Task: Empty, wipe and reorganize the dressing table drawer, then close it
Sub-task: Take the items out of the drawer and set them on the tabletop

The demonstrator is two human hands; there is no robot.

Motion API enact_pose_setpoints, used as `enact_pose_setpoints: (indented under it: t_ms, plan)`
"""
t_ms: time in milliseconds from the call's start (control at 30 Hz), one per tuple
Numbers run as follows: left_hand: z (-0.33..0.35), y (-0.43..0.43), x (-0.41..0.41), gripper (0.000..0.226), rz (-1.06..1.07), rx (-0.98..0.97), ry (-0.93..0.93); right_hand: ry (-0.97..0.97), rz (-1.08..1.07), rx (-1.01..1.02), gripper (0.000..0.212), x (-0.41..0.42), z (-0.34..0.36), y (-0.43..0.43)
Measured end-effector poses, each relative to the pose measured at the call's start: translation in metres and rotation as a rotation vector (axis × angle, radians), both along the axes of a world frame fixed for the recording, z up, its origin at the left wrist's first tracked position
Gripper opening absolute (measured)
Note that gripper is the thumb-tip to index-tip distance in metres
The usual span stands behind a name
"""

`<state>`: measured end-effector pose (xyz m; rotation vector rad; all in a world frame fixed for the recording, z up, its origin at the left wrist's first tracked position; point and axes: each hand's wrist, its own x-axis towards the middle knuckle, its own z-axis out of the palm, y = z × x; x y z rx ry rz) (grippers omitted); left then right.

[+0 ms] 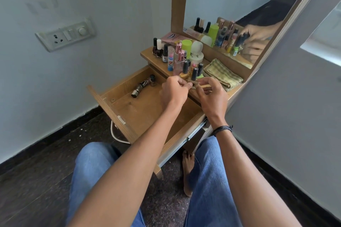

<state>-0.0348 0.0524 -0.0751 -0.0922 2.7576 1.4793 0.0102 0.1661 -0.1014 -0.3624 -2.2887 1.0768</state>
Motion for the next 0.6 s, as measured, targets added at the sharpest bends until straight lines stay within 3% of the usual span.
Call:
enact_pose_setpoints:
  t_ms: [233, 433, 600]
  plan:
    - [-0.002, 0.003, 0.007, 0.012, -0.027, -0.088, 0.08, -0.007, 0.016, 0.029, 0.02, 0.002, 0.005, 0.001]
    - [-0.02, -0.048, 0.006, 0.009, 0.006, -0.185, 0.048, 0.115, 0.032, -0.11, 0.017, 0.013, 0.004, 0.011]
    - [-0.038, -0.11, -0.029, 0.046, -0.053, -0.525, -0.04, 0.193, 0.236, 0.077, 0.017, 0.019, 0.005, -0.022]
